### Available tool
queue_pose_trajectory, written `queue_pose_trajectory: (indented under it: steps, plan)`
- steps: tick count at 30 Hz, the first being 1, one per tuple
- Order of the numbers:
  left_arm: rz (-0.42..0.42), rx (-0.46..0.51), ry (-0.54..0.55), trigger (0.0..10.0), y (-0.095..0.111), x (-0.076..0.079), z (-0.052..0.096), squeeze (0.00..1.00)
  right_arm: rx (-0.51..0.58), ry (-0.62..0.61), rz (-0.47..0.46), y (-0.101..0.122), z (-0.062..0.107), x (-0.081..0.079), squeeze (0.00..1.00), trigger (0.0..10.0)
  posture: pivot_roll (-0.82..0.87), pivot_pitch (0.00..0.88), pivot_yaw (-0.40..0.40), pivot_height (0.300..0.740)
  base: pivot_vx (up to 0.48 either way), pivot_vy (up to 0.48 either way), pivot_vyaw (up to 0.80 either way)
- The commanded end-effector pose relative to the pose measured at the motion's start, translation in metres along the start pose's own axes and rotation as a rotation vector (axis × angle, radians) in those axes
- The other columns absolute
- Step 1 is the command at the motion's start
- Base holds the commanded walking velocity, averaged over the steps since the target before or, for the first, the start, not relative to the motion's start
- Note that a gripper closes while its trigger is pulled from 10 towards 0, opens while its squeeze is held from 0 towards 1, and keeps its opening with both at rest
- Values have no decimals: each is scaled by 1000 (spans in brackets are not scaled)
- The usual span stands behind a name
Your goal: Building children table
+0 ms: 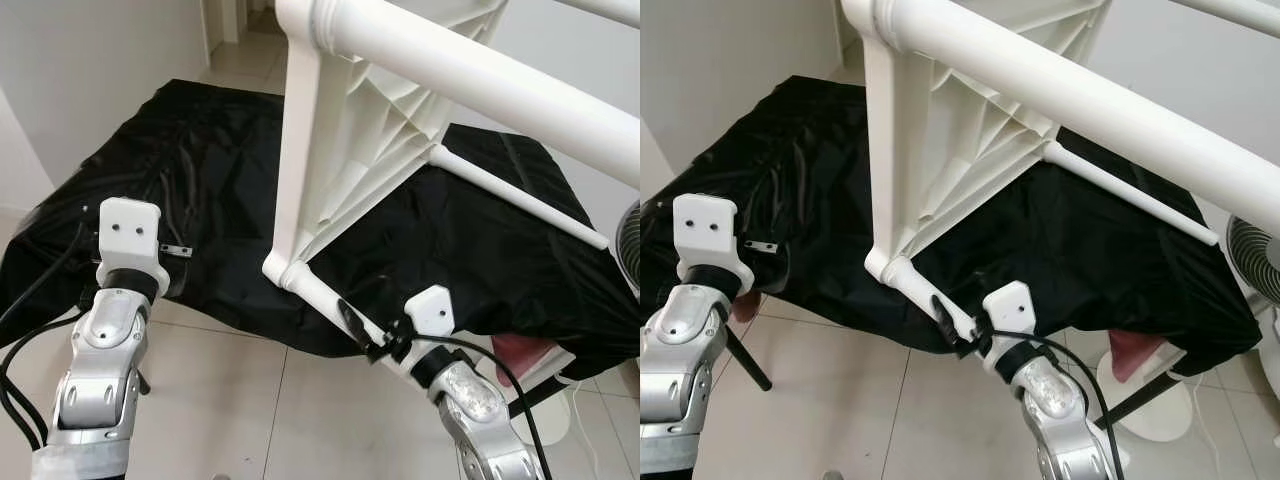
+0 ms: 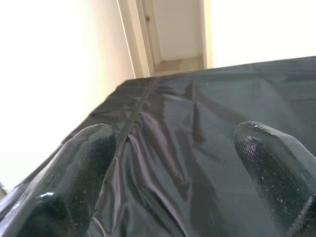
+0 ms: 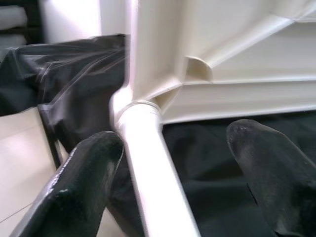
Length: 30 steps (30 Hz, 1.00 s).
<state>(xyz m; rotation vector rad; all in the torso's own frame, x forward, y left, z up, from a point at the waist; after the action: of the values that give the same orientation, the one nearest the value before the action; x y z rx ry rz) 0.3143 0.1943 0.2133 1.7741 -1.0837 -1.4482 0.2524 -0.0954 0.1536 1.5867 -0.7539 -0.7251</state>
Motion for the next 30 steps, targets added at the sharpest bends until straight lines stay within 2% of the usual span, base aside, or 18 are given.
queue_pose_trajectory:
  steps: [1, 3, 4, 6, 7, 9, 11, 12, 13, 15, 21, 22, 25, 27, 28, 30]
  plan:
    - [0, -30, -22, 10000, -8, 5, 2, 0, -20, 74, 14, 3, 11, -5, 0, 10000, -33, 46, -54, 740, 0, 0, 0]
    - [1, -34, -30, 10000, -9, 7, 2, 0, -57, 88, 61, 0, 18, -4, 0, 10000, -33, 46, -54, 740, 0, 0, 0]
    - [5, -36, -33, 10000, -9, 9, 3, 0, -115, 84, 93, -6, 22, 2, 0, 10000, -42, 50, -53, 740, 0, 0, 0]
    - [6, -36, -34, 10000, -9, 9, 3, 0, -140, 78, 100, -9, 24, 5, 0, 10000, -44, 51, -55, 740, 0, 0, 0]
    - [8, -37, -37, 10000, -9, 10, 3, 0, -199, 95, 119, -17, 27, 6, 0, 10000, -44, 51, -55, 740, 0, 0, 0]
    - [8, -37, -37, 10000, -9, 10, 3, 0, -199, 95, 119, -17, 27, 6, 0, 10000, -44, 51, -55, 740, 0, 0, 0]
    - [10, -38, -41, 10000, -10, 11, 3, 0, -305, 146, 133, -31, 35, 4, 0, 10000, -45, 51, -56, 740, 0, 0, 0]
    - [10, -38, -41, 10000, -10, 11, 3, 0, -305, 146, 133, -31, 35, 4, 0, 10000, -45, 51, -56, 740, 0, 0, 0]
    - [11, -40, -43, 10000, -10, 11, 3, 0, -348, 203, 119, -37, 40, -2, 0, 10000, -45, 51, -57, 740, 0, 0, 0]
    - [10, -43, -44, 10000, -11, 12, 4, 0, -355, 317, 101, -38, 46, -15, 0, 10000, -45, 51, -57, 740, 0, 0, 0]
    - [10, -47, -45, 10000, -12, 12, 5, 0, -321, 386, 122, -33, 47, -23, 0, 10000, -36, 46, -53, 740, 0, 0, 0]
    - [9, -47, -45, 10000, -13, 11, 5, 0, -325, 404, 90, -33, 47, -25, 0, 10000, -34, 40, -52, 740, 0, 0, 0]
    - [9, -48, -44, 10000, -13, 11, 6, 0, -396, 432, -20, -39, 50, -23, 0, 10000, -31, 35, -51, 740, 0, 0, 0]
    - [8, -48, -44, 10000, -13, 11, 6, 0, -436, 421, -29, -45, 52, -20, 0, 10000, -28, 34, -52, 740, 0, 0, 0]
    - [8, -48, -44, 10000, -12, 11, 6, 0, -544, 403, -26, -60, 61, -12, 0, 10000, -26, 33, -52, 740, 0, 0, 0]
    - [8, -48, -43, 10000, -12, 11, 6, 0, -580, 395, -16, -65, 65, -9, 0, 10000, -26, 33, -52, 740, 0, 0, 0]
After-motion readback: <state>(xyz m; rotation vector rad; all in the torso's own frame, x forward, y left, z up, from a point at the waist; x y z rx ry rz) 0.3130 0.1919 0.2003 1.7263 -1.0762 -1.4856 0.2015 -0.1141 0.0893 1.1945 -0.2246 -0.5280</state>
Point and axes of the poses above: a point about 5 cm out from each wrist's last joint towards the gripper, its own z axis pointing back from the gripper into the wrist, its own y axis along the axis of the wrist's last joint, x = y × z, the point moved 3 cm from there along -z, pointing out of the wrist towards the gripper, and after that the axes turned 15 degrees about -z, right-handed, at the moved point
